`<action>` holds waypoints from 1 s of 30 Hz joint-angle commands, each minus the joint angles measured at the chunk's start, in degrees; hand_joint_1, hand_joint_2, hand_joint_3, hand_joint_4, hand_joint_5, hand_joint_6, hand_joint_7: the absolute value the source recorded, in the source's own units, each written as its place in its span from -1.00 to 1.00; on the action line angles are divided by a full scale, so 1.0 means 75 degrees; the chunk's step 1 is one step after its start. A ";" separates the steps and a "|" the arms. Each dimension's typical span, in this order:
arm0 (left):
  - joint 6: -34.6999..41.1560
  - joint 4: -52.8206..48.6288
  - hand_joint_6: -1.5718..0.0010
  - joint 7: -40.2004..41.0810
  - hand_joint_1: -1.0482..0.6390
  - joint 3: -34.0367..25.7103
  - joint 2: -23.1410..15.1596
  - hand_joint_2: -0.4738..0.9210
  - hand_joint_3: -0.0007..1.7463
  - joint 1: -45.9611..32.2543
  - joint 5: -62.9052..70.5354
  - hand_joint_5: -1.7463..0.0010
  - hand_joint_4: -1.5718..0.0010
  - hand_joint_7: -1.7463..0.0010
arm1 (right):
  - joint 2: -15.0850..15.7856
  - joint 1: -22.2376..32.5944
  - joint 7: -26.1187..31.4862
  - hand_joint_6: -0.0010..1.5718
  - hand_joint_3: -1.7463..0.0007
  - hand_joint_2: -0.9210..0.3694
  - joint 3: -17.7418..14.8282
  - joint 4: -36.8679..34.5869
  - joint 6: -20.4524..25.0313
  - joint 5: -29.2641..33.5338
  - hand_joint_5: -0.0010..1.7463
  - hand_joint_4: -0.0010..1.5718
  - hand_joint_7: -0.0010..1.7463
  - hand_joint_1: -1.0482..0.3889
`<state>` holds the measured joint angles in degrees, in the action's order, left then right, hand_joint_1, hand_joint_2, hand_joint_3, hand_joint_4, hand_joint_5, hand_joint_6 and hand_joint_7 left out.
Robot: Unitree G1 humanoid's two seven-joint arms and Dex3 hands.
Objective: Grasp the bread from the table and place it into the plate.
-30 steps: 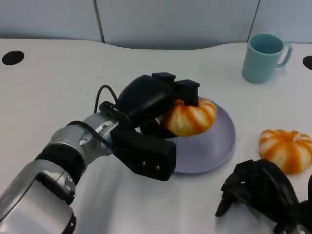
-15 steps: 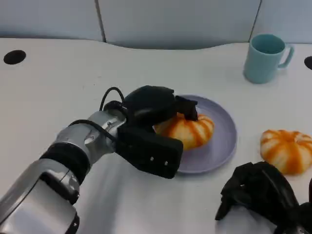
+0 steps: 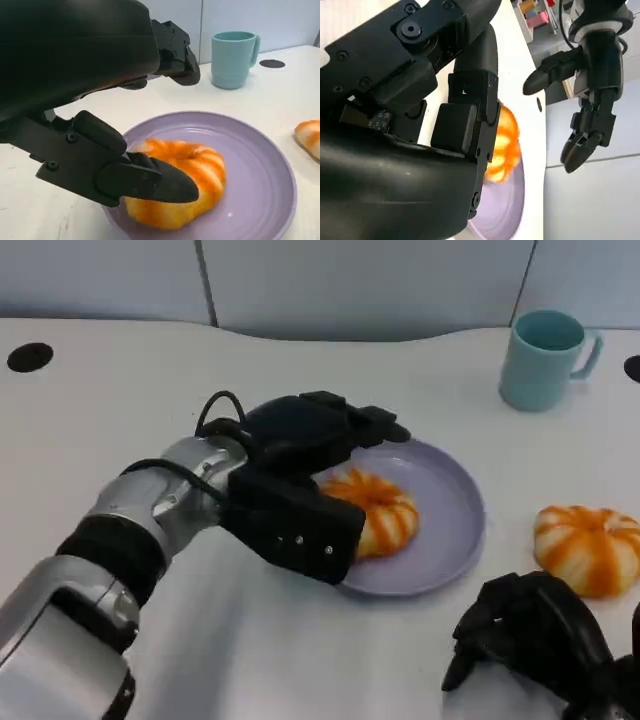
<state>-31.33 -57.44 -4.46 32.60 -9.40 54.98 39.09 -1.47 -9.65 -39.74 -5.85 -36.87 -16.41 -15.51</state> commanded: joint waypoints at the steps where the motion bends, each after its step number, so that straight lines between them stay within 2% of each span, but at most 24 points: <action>1: 0.0000 0.0409 1.00 -0.0437 -0.82 -0.0336 -0.0269 1.00 -0.59 -0.0179 -0.0471 0.76 1.00 0.49 | 0.0140 -0.0037 0.0024 1.00 1.00 -0.55 -0.0030 -0.0075 -0.0059 -0.0033 -0.41 1.00 -0.58 -1.00; 5: 0.0014 0.0661 1.00 -0.0578 -0.80 -0.0464 -0.0347 1.00 -0.60 -0.0305 -0.0645 0.68 1.00 0.44 | 0.0150 -0.0050 0.0009 1.00 1.00 -0.56 -0.0028 -0.0106 -0.0090 -0.0025 -0.41 1.00 -0.59 -1.00; 18: 0.0088 0.0816 1.00 -0.0666 -0.80 -0.0524 -0.0356 1.00 -0.60 -0.0378 -0.0629 0.66 1.00 0.44 | 0.0150 -0.0054 0.0007 1.00 1.00 -0.56 -0.0029 -0.0116 -0.0098 -0.0024 -0.42 1.00 -0.59 -1.00; 19: 0.0072 0.0857 1.00 -0.0691 -0.80 -0.0576 -0.0375 1.00 -0.60 -0.0408 -0.0691 0.66 1.00 0.44 | 0.0150 -0.0057 0.0002 1.00 1.00 -0.56 -0.0032 -0.0123 -0.0106 -0.0029 -0.42 1.00 -0.59 -1.00; 20: -0.0231 0.1248 1.00 -0.0942 -0.80 -0.1248 -0.0436 1.00 -0.60 -0.1052 -0.1793 0.66 1.00 0.44 | 0.0153 -0.0066 0.0030 1.00 1.00 -0.56 -0.0037 -0.0129 -0.0115 -0.0015 -0.42 1.00 -0.59 -1.00; 21: -0.0443 0.1565 0.84 -0.1155 -0.70 -0.1759 -0.0480 1.00 -0.63 -0.1545 -0.2632 0.25 0.97 0.42 | 0.0155 -0.0073 0.0051 1.00 1.00 -0.56 -0.0041 -0.0135 -0.0122 -0.0004 -0.42 1.00 -0.59 -1.00; 22: -0.0431 0.2472 0.78 -0.1695 -0.67 -0.2471 -0.0487 1.00 -0.64 -0.2688 -0.4255 0.06 0.99 0.42 | 0.0164 -0.0112 0.0071 1.00 1.00 -0.56 -0.0055 -0.0181 -0.0131 0.0007 -0.41 1.00 -0.58 -1.00; 23: -0.0513 0.3312 0.64 -0.2196 -0.62 -0.2978 -0.0534 1.00 -0.66 -0.3787 -0.5666 -0.09 0.83 0.39 | 0.0187 -0.0178 0.0049 1.00 1.00 -0.56 -0.0073 -0.0254 -0.0128 0.0003 -0.41 1.00 -0.58 -1.00; 24: -0.0474 0.3912 0.38 -0.2528 -0.58 -0.3238 -0.0558 1.00 -0.63 -0.4508 -0.6522 -0.31 0.46 0.30 | 0.0201 -0.0232 0.0009 1.00 0.99 -0.57 -0.0093 -0.0323 -0.0132 -0.0014 -0.41 1.00 -0.58 -1.00; 25: -0.0426 0.4296 0.28 -0.2743 -0.57 -0.3389 -0.0579 1.00 -0.62 -0.4944 -0.7037 -0.39 0.33 0.26 | 0.0209 -0.0267 -0.0020 1.00 0.99 -0.57 -0.0106 -0.0368 -0.0136 -0.0026 -0.41 1.00 -0.58 -1.00; 27: -0.0071 0.4850 0.20 -0.2869 -0.56 -0.3531 -0.0566 1.00 -0.61 -0.5418 -0.7498 -0.46 0.23 0.23 | 0.0209 -0.0311 -0.0086 1.00 0.99 -0.57 -0.0136 -0.0445 -0.0158 -0.0067 -0.41 1.00 -0.59 -1.00; 28: 0.0300 0.5292 0.11 -0.2877 -0.56 -0.3640 -0.0515 1.00 -0.64 -0.5780 -0.7860 -0.58 0.24 0.13 | 0.0210 -0.0336 -0.0108 1.00 1.00 -0.57 -0.0149 -0.0488 -0.0176 -0.0077 -0.43 1.00 -0.60 -1.00; 30: 0.0930 0.6080 0.14 -0.2834 -0.54 -0.3816 -0.0409 1.00 -0.67 -0.6387 -0.8451 -0.78 0.31 -0.13 | 0.0215 -0.0382 -0.0148 1.00 1.00 -0.57 -0.0166 -0.0573 -0.0217 -0.0084 -0.43 1.00 -0.61 -1.00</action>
<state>-31.56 -25.48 -22.87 10.42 -11.43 19.33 -10.11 -1.55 -11.12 -39.84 -6.14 -38.88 -16.66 -15.27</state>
